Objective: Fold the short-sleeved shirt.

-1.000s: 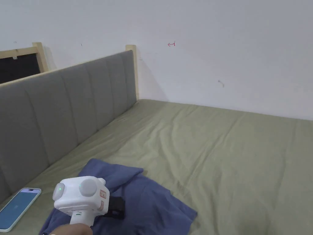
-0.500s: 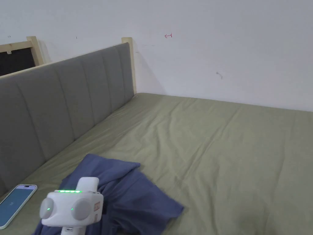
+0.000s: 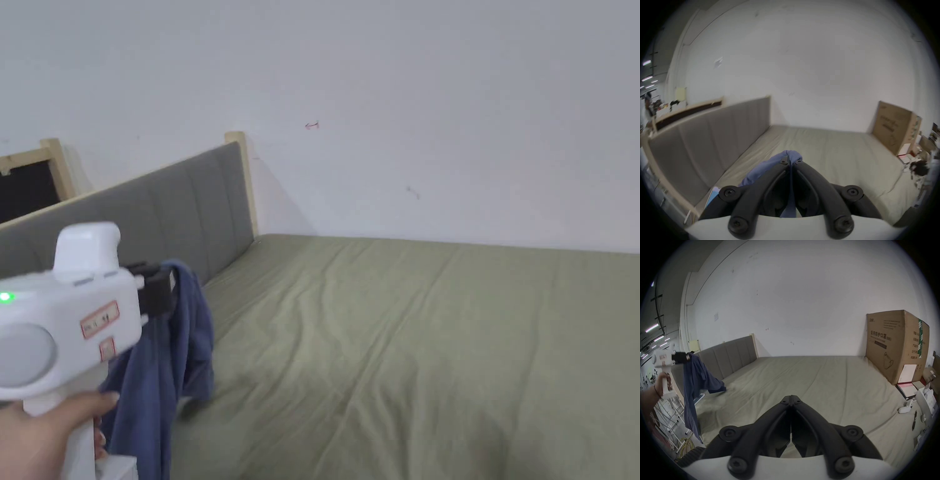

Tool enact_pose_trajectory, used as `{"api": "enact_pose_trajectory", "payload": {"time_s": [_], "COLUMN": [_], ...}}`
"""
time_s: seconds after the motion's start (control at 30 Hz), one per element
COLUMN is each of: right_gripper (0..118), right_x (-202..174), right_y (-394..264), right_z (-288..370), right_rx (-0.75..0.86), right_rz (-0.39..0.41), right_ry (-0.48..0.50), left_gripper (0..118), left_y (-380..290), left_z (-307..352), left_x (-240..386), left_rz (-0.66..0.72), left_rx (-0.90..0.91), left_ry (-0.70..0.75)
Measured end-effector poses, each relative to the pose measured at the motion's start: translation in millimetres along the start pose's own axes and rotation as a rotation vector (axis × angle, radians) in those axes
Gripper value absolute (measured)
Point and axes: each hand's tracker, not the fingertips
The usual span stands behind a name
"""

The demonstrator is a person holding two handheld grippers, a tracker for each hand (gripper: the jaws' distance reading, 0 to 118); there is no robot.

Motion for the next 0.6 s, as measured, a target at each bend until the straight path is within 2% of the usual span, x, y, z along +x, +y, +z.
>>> {"api": "enact_pose_trajectory", "payload": {"time_s": [0.2, 0.33, 0.4, 0.5, 0.6], "right_gripper": [0, 0, 0, 0, 0], "right_x": [21.2, 39.2, 51.4, 71.9, 93.6], "right_y": [19.5, 28.4, 31.1, 31.4, 25.5], "right_z": [42.4, 68.2, 81.0, 93.3, 99.2], "right_rx": [0.083, 0.122, 0.142, 0.151, 0.146], "right_rz": [-0.027, -0.028, -0.039, -0.06, -0.071], "right_ry": [-0.036, -0.08, -0.108, -0.148, -0.189], "left_gripper": [0, 0, 0, 0, 0], "left_y": [91.0, 117.5, 121.3, 112.1, 76.9], "left_z": [25.9, 15.8, 3.5, -25.6, -73.6], "left_x": [116.1, 190.1, 234.1, 299.4, 353.0], "left_rz": [0.073, 0.111, 0.077, 0.007, 0.034], "left_rx": [0.114, 0.087, 0.067, -0.034, -0.256], "left_ry": [-0.311, -0.483, -0.549, -0.611, -0.658]}}
